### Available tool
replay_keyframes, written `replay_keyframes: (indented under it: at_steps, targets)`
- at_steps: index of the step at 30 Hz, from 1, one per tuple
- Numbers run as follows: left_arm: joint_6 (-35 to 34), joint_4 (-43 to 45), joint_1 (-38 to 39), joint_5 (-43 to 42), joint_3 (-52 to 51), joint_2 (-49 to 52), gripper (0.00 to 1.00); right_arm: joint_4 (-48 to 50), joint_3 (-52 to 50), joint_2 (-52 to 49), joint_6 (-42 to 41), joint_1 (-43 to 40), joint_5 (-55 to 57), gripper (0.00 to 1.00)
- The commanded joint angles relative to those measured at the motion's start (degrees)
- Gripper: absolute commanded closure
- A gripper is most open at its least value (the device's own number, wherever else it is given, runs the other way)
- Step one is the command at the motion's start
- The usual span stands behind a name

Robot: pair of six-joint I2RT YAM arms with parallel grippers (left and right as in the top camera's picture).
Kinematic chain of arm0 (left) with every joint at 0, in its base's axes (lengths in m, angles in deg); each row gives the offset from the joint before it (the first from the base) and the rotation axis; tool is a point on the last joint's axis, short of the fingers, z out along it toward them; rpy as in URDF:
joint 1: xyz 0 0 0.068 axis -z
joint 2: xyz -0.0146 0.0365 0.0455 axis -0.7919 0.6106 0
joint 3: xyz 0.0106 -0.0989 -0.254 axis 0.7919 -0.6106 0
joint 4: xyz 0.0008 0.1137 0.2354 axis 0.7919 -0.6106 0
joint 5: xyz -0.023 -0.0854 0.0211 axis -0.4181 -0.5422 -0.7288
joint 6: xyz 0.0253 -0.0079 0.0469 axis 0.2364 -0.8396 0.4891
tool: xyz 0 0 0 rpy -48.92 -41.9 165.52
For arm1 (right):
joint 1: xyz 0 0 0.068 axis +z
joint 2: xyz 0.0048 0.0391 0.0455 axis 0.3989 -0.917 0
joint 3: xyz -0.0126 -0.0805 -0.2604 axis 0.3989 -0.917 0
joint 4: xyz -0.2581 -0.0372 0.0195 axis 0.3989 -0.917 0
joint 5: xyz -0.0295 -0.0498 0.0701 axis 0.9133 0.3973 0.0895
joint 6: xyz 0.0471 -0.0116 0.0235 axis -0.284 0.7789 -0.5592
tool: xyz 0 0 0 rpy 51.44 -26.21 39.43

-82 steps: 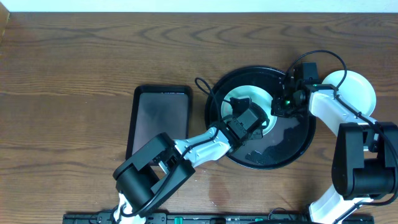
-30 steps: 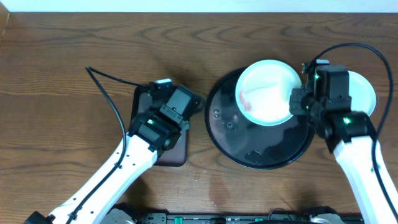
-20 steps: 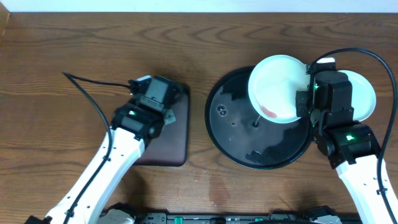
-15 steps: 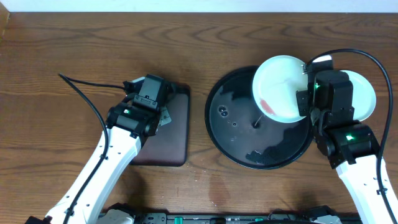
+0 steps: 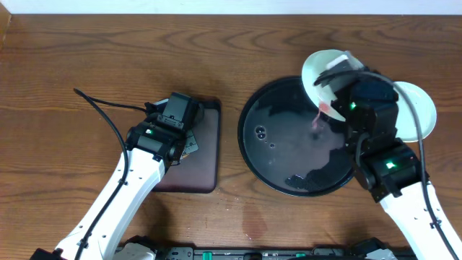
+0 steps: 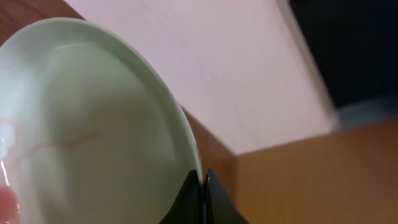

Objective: Clean dirty plates on tray and stack at the side
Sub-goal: 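Lift the green plate with the right gripper and stack it on the plates at right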

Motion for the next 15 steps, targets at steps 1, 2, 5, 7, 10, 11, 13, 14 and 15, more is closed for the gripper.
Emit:
replay_keyframes:
  at_steps: [1, 2, 5, 7, 10, 11, 13, 14, 15]
  targets:
    - [1.0, -0.1, -0.2, 0.3, -0.4, -0.9, 0.92, 2.4, 0.4, 0.0, 11.7, 2.1, 2.0, 0.99]
    - [1.0, -0.1, -0.2, 0.3, -0.4, -0.9, 0.92, 3.5, 0.4, 0.0, 13.6, 2.5, 2.0, 0.99]
    - [1.0, -0.1, -0.2, 0.3, -0.4, -0.9, 0.92, 6.5, 0.4, 0.0, 18.9, 4.2, 2.0, 0.99]
    - [1.0, 0.0, -0.2, 0.3, -0.4, -0.9, 0.92, 8.1, 0.4, 0.0, 20.9, 5.8, 2.0, 0.99]
    - [1.0, 0.3, -0.2, 0.3, -0.4, -0.9, 0.93, 8.9, 0.4, 0.0, 22.6, 7.7, 2.0, 0.99]
    - [1.0, 0.3, -0.2, 0.3, -0.4, -0.9, 0.92, 9.0, 0.4, 0.0, 22.8, 8.1, 2.0, 0.99]
    - [1.0, 0.3, -0.2, 0.3, -0.4, -0.9, 0.93, 9.4, 0.4, 0.0, 22.8, 8.9, 2.0, 0.99]
    - [1.0, 0.3, -0.2, 0.3, -0.4, -0.9, 0.93, 9.5, 0.4, 0.0, 22.8, 9.2, 1.9, 0.99]
    - [1.0, 0.3, -0.2, 0.3, -0.4, -0.9, 0.93, 9.4, 0.4, 0.0, 22.8, 9.6, 1.8, 0.99]
